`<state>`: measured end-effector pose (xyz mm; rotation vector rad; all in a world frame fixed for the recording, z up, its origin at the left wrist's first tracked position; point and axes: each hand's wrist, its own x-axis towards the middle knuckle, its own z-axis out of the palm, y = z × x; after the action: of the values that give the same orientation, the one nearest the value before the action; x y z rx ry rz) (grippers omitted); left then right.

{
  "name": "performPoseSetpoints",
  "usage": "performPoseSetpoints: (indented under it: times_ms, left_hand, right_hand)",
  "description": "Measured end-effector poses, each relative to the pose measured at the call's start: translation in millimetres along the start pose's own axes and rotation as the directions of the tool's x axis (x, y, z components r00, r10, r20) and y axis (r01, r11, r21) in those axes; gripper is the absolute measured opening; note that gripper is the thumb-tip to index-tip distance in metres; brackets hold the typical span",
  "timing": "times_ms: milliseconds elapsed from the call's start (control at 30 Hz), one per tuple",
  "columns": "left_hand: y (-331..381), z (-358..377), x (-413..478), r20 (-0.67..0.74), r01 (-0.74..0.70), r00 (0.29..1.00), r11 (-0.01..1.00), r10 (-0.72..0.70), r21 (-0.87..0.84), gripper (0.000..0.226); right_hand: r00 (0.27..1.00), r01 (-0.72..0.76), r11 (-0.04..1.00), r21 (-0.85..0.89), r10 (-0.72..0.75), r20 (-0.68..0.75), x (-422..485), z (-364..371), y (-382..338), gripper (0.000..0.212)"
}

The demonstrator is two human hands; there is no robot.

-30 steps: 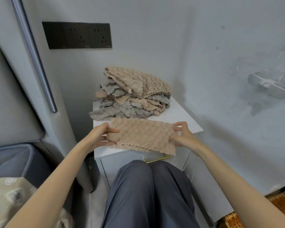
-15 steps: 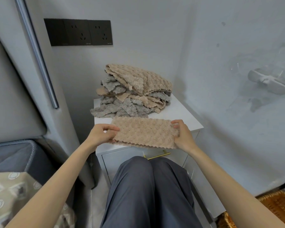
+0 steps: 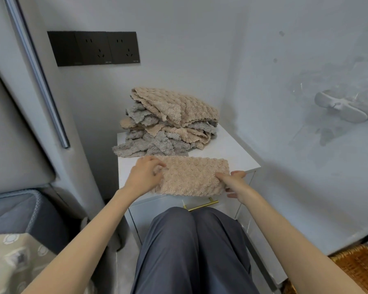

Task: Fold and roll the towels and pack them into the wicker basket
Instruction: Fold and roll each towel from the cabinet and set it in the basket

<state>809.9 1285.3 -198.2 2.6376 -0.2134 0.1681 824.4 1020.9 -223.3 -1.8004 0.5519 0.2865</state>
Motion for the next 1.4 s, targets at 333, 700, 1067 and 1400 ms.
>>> performPoseSetpoints:
  times_ms: [333, 700, 1067, 1400]
  left_hand:
    - [28.8, 23.6, 31.7, 0.216, -0.166, 0.968, 0.975, 0.132, 0.150, 0.038]
    - [64.8, 55.7, 70.3, 0.339, -0.332, 0.891, 0.943, 0.303, 0.030, 0.035]
    - [55.9, 73.0, 84.5, 0.314, -0.324, 0.887, 0.941, 0.338, -0.098, 0.036]
    - [37.0, 61.4, 68.4, 0.298, -0.328, 0.895, 0.942, 0.332, -0.064, 0.036]
  right_hand:
    - [0.979, 0.202, 0.939, -0.279, -0.194, 0.055, 10.2, -36.8, -31.9, 0.026]
    - [0.738, 0.325, 0.424, -0.845, -0.673, -0.054, 78.3, -67.2, -123.9, 0.044]
    - [0.722, 0.464, 0.400, -0.791, -0.688, 0.076, 105.7, -47.9, -96.9, 0.043]
    - [0.748, 0.645, 0.459, -0.612, -0.543, 0.381, 16.3, -33.7, -37.4, 0.012]
